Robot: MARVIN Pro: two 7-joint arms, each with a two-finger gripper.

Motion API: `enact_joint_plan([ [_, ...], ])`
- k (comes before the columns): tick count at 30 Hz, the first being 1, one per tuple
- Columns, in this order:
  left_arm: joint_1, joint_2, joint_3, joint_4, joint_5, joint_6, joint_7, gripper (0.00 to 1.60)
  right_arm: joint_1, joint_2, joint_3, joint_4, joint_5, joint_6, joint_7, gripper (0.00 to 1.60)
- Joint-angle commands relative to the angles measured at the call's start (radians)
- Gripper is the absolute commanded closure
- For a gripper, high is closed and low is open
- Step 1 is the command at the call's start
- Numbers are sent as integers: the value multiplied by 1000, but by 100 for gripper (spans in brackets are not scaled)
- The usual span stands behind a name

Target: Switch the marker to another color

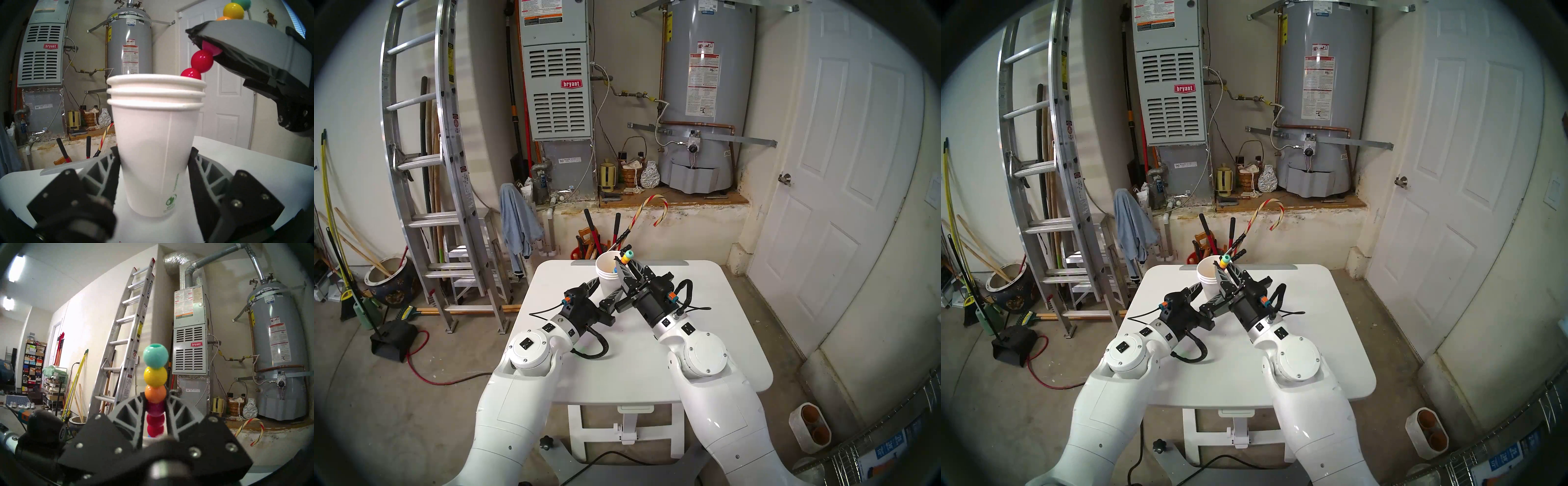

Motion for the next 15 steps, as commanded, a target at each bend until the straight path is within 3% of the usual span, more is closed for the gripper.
enact_joint_plan([
  [1,-18,-6,5,-2,12,-4,13,160,21,-17,2,-18,5,-15,-9,160],
  [15,-31,3,-9,30,45,-25,32,160,-1,-13,36,-55,33,-53,-23,160],
])
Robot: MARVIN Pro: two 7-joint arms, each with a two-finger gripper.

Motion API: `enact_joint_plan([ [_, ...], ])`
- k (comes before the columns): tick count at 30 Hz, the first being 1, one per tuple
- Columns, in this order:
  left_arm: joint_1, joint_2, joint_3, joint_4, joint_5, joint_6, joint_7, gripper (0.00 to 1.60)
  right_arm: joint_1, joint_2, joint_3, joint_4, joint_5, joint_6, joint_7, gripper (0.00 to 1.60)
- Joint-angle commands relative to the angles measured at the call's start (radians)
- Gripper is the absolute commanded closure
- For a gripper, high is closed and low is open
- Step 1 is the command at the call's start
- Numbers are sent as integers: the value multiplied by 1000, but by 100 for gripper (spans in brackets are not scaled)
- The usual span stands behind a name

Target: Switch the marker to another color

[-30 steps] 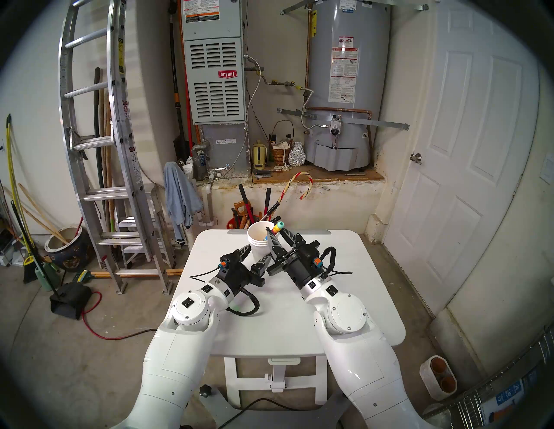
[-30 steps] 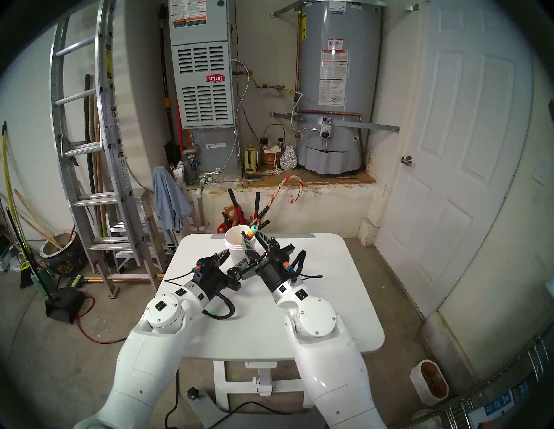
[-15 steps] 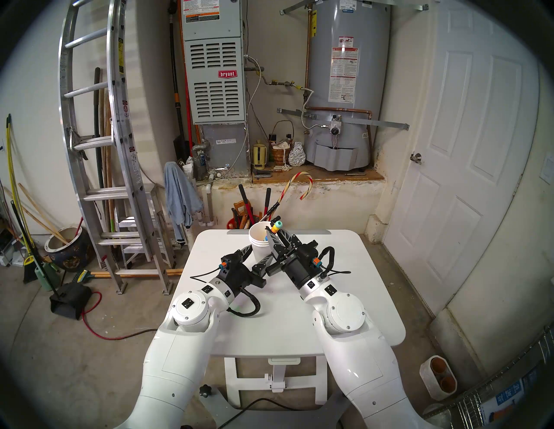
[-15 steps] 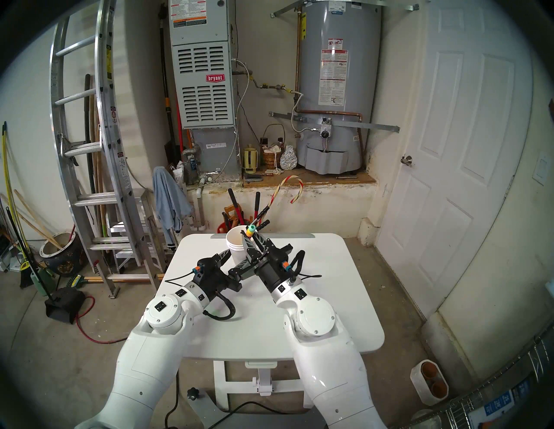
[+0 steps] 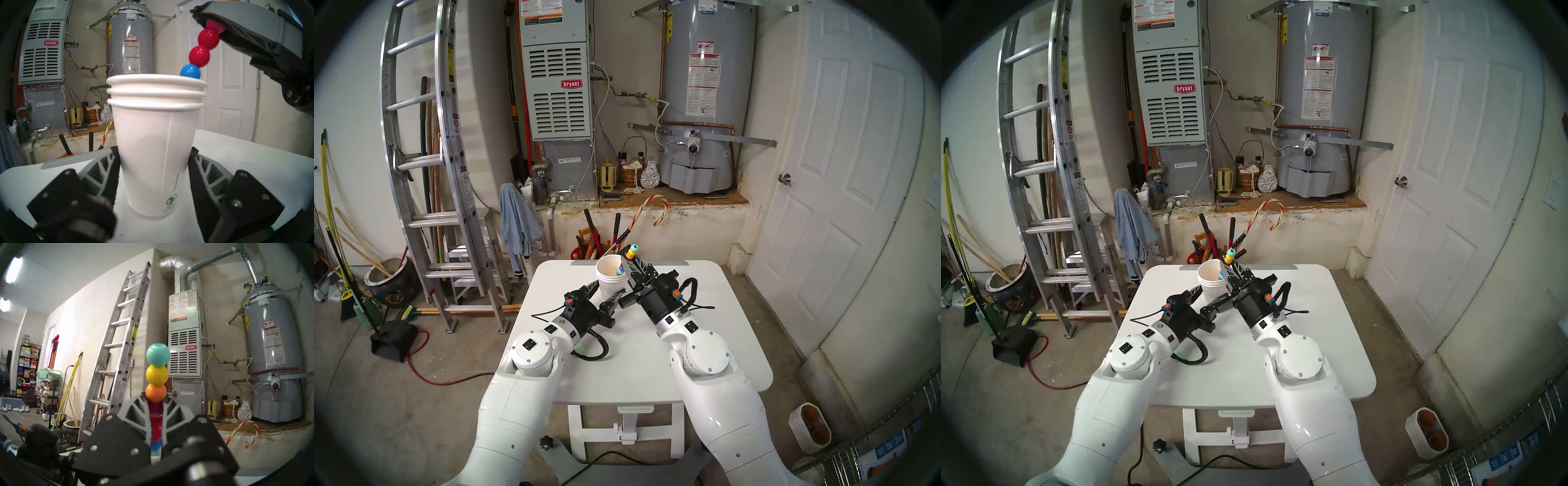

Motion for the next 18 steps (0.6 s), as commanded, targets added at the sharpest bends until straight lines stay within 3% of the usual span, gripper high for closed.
enact_joint_plan([
  [1,-17,5,-8,-9,4,-19,3,160,-2,-11,10,-48,27,-33,0,160],
  [11,-19,15,-15,15,36,-29,13,160,-27,-10,53,-94,89,-63,-2,160],
  [18,-19,16,-16,29,42,-34,10,160,-46,-17,84,-136,197,-88,14,160],
])
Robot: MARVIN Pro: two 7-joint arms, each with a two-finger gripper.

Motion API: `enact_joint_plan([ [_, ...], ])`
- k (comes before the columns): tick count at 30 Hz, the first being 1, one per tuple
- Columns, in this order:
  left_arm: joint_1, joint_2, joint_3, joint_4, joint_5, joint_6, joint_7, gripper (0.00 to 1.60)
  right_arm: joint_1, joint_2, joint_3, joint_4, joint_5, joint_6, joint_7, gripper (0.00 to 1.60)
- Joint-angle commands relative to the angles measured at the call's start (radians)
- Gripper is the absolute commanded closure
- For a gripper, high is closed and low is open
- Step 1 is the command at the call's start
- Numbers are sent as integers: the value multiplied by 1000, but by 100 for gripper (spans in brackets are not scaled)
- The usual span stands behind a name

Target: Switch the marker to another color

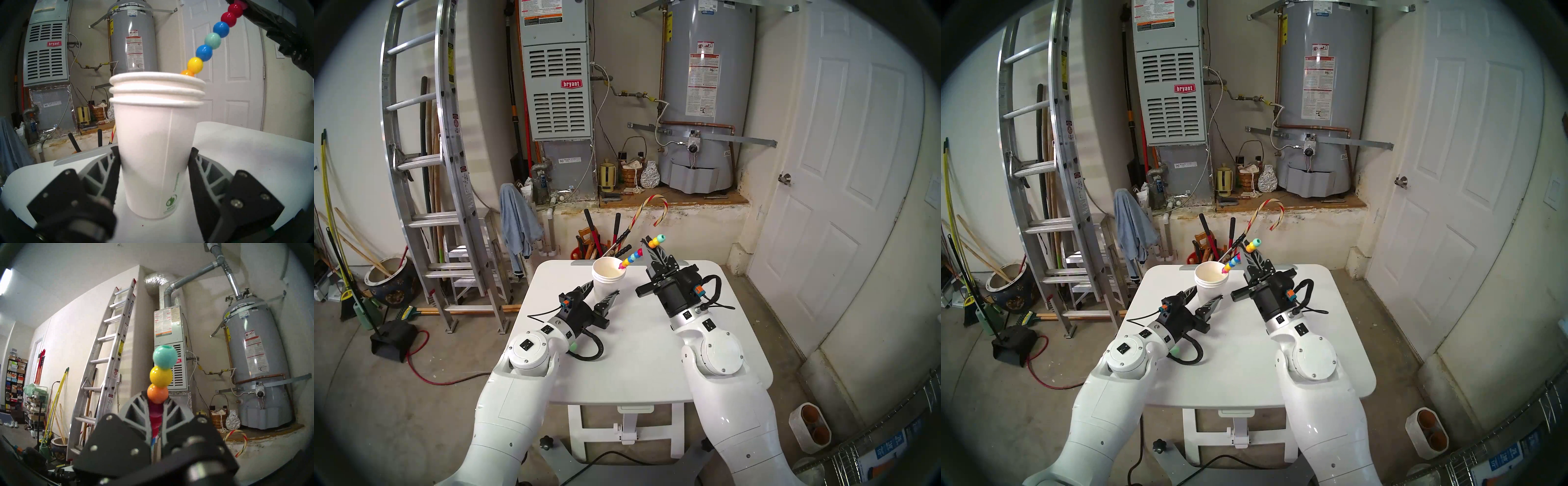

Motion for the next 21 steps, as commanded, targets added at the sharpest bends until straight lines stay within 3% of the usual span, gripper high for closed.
enact_joint_plan([
  [1,-10,2,-2,5,-4,-14,-5,160,-10,-15,23,-72,121,-37,20,160],
  [10,-12,0,-5,5,-3,-12,-3,160,-29,-1,76,-111,206,-39,48,160],
  [21,-17,6,5,12,23,11,9,160,-39,8,111,-93,231,-42,71,160],
])
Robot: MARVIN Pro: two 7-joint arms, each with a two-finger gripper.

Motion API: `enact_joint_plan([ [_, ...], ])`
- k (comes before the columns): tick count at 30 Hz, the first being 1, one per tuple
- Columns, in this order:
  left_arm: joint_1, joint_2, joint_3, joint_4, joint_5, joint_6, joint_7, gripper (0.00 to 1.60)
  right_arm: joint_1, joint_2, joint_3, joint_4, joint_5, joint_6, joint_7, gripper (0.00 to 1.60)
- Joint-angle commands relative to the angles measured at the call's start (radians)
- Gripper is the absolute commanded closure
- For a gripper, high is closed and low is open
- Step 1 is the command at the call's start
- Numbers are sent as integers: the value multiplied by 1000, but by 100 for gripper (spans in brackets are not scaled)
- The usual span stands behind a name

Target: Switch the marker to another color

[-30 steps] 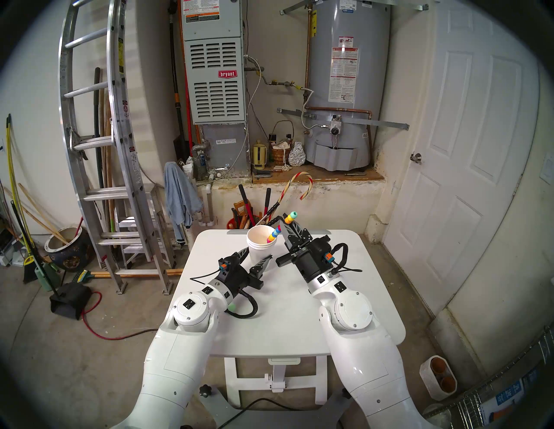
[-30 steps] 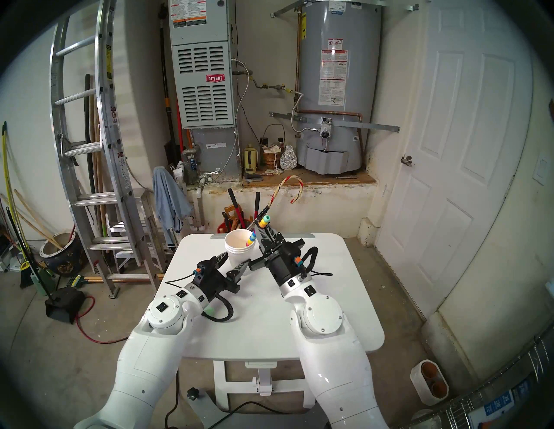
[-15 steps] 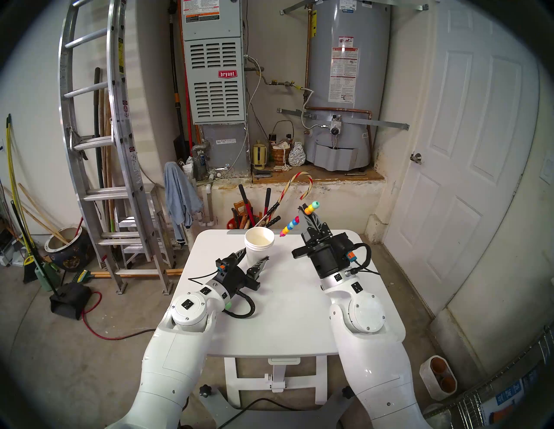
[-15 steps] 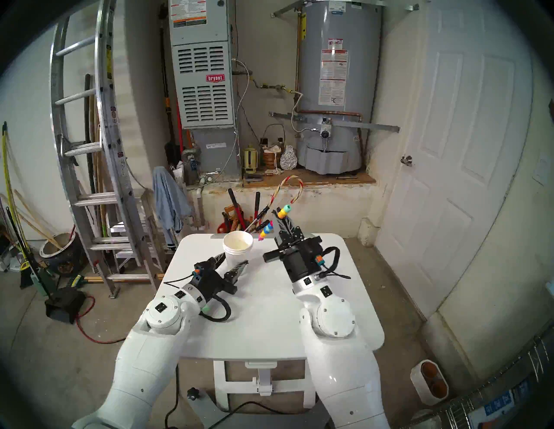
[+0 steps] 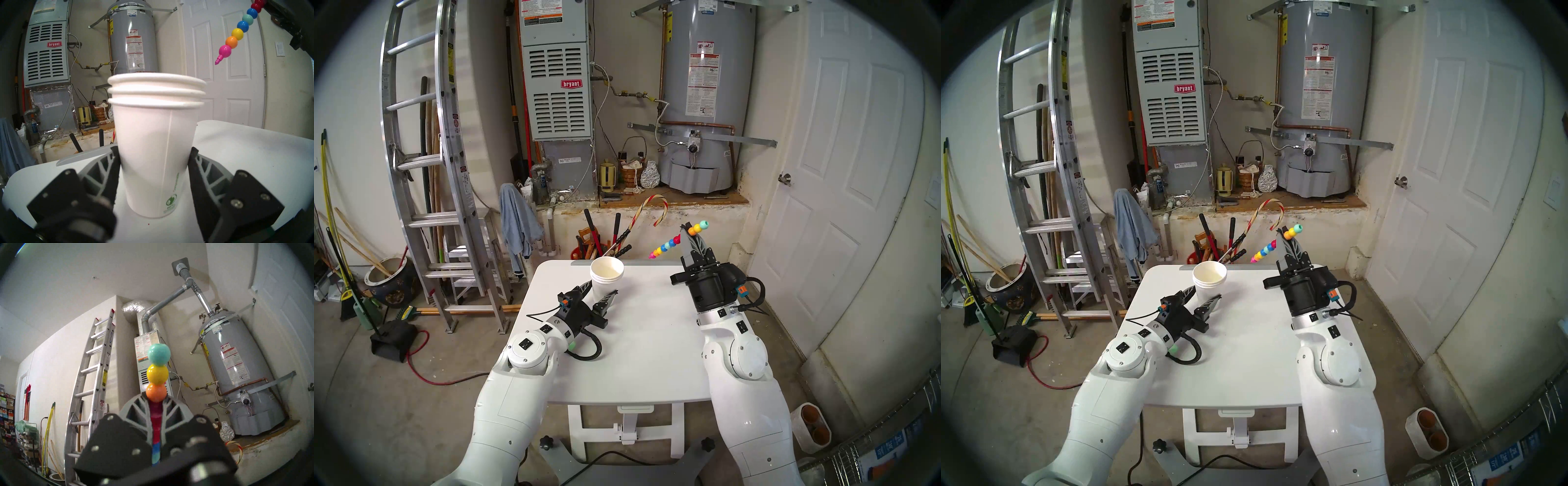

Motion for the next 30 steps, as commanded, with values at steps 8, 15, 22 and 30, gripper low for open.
enact_joint_plan([
  [8,0,5,6,-21,18,23,2,123,15,0,7,-7,25,-7,20,160],
  [15,-5,17,10,-48,44,94,5,158,13,-2,11,-7,29,-4,22,160],
  [22,-5,17,3,-51,44,99,3,137,13,-1,13,-4,32,-4,24,160],
  [30,-4,17,-4,-63,37,116,-5,16,16,-2,11,2,37,-6,31,160],
])
